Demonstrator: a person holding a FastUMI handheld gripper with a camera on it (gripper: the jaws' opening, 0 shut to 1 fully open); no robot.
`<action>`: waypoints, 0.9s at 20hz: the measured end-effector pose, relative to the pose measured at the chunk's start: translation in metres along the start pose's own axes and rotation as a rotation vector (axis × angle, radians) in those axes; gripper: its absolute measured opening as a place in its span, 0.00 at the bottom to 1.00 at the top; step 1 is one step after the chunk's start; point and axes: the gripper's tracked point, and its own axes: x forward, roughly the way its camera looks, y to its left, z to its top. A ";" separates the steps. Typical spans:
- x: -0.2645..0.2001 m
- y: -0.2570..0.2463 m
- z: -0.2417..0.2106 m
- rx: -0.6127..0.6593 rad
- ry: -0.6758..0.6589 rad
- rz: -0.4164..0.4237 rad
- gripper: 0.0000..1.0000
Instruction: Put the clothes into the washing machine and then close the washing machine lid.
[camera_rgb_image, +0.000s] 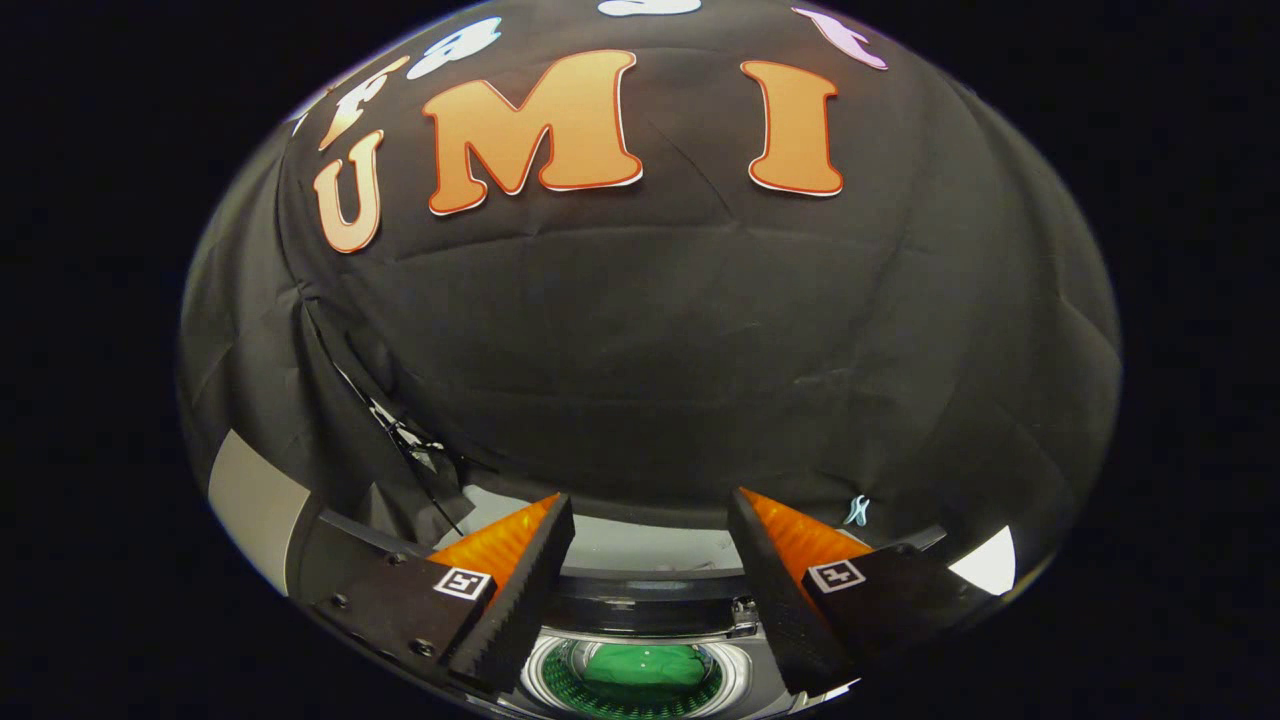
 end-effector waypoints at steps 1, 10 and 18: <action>-0.001 0.000 0.001 0.009 -0.015 0.001 0.99; -0.018 -0.002 -0.008 -0.013 -0.103 0.017 1.00; -0.042 -0.001 -0.022 -0.016 -0.146 0.018 1.00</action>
